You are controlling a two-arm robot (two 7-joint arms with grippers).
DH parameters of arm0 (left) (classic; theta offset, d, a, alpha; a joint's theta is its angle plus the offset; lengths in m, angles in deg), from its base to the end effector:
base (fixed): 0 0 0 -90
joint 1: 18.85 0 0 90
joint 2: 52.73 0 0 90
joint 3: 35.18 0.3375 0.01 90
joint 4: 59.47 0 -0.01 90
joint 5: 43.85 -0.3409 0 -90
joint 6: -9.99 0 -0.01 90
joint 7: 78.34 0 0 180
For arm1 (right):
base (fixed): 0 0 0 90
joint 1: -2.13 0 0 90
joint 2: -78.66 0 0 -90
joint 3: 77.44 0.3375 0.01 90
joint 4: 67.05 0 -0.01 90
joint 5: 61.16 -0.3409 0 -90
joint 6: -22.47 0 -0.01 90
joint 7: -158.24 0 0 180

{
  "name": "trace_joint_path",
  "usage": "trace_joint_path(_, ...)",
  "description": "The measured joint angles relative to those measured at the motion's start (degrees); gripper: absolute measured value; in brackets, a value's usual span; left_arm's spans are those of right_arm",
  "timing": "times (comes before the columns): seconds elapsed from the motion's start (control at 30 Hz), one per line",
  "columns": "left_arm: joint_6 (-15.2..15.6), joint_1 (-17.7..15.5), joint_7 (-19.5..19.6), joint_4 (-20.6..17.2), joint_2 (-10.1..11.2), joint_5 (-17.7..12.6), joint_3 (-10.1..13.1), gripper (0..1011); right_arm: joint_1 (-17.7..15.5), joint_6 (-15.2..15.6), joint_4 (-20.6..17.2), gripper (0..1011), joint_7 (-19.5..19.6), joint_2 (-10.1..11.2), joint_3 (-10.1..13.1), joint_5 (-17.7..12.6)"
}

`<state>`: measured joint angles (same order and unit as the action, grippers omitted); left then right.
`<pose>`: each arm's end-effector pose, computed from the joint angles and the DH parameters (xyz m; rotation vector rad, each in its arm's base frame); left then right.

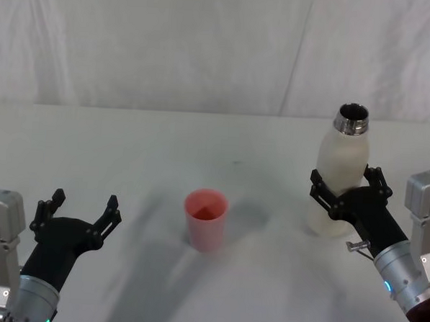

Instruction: Grasp the thermos with one hand and pour water into the cup lid.

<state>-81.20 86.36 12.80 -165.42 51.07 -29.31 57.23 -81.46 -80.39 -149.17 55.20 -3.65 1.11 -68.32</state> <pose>0.2728 0.0455 -0.3299 -0.0381 0.0141 1.4461 0.3916 0.0172 -0.3577 0.1037 -0.1521 -1.1585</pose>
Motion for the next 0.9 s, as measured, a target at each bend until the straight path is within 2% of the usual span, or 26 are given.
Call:
trace_joint_path(0.43, 0.0, 0.0, 0.0, 0.0, 0.0, 0.0, 0.0, 1001, -0.74, 0.14, 0.2, 959, 0.37, -0.5, 0.16, -0.41)
trace_joint_path(0.9, 0.0, 0.0, 0.0, 0.0, 0.0, 0.0, 0.0, 1001, -0.73, -1.92, 1.56, 959, 0.05, -0.96, 0.11, -0.85)
